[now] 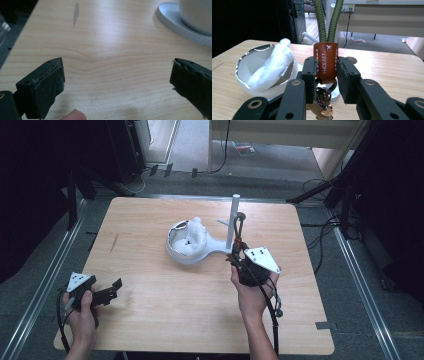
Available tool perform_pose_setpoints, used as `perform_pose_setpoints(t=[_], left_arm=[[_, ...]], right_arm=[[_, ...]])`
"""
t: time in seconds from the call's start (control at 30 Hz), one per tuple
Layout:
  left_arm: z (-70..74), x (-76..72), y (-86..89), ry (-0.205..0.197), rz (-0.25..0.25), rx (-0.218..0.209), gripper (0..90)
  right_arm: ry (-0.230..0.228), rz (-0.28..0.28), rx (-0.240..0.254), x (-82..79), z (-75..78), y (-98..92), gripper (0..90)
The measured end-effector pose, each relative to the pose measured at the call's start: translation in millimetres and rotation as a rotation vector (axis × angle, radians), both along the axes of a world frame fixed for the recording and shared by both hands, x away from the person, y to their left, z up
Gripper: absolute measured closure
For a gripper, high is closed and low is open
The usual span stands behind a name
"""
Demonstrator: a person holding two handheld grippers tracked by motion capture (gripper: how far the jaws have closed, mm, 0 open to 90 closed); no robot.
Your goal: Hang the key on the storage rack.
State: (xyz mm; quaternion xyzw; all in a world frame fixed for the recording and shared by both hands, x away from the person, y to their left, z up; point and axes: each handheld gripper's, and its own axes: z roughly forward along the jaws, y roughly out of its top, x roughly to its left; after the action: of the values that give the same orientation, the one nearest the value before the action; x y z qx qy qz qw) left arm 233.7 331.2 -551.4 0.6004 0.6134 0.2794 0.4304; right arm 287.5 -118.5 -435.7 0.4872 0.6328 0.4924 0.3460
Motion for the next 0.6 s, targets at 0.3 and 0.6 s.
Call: perform_pose_setpoints(t=[0.3,0.6], left_arm=[[0.3,-2.1,0.3,-0.038,0.021,-0.005,0.4],[0.3,-2.7,0.9,-0.04,0.021,-0.007,0.4]], right_arm=[[0.018,-0.012,-0.01,9.5,-4.5,1.4,70.4],[0.047,-0.017,-0.01,19.9,-11.4,5.0,70.4]])
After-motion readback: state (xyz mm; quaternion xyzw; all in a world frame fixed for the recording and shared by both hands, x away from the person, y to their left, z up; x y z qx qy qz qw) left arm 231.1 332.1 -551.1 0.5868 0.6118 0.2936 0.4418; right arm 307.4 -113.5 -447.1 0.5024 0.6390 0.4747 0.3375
